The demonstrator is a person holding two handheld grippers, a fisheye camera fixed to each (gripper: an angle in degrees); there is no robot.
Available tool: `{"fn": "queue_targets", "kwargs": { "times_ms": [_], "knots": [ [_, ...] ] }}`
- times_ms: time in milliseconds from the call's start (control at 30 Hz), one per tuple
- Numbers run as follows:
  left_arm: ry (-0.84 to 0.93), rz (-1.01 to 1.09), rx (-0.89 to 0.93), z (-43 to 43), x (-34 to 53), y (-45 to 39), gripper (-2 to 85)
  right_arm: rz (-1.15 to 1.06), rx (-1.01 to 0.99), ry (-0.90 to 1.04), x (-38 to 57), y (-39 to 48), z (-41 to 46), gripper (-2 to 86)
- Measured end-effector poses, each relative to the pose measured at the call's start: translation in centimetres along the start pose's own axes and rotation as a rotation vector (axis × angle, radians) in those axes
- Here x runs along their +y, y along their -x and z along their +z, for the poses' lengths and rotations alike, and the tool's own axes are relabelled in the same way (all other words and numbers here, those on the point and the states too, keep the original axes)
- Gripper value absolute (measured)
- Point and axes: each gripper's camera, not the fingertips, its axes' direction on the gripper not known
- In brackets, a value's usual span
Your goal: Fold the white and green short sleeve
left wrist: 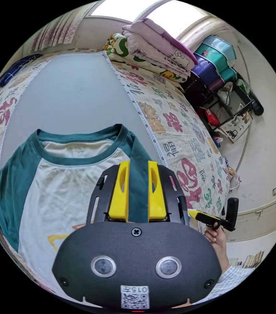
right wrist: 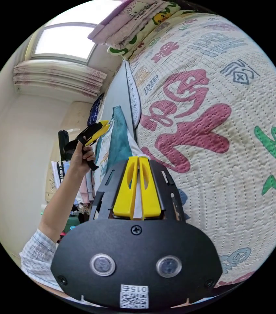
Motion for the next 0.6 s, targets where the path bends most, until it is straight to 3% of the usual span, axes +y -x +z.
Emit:
{"fn": "queue_targets", "kwargs": {
  "times_ms": [300,467,600],
  "knots": [
    [0.029,0.086,-0.082,3.9,-2.7,-3.4,0.8,-0.066,0.051,0.09,-0.3,0.5,2.6,-0.2],
    [0.012,0.079,-0.062,3.2,-1.4,-3.4,1.0,-0.086,0.076,0.094,1.1,0.9,4.4,-0.2],
    [-0.042,0.075,-0.06,-1.2,1.8,-2.6,4.1,-0.051,-0.015,0.051,2.9,0.3,5.3,-0.1]
  ]
}}
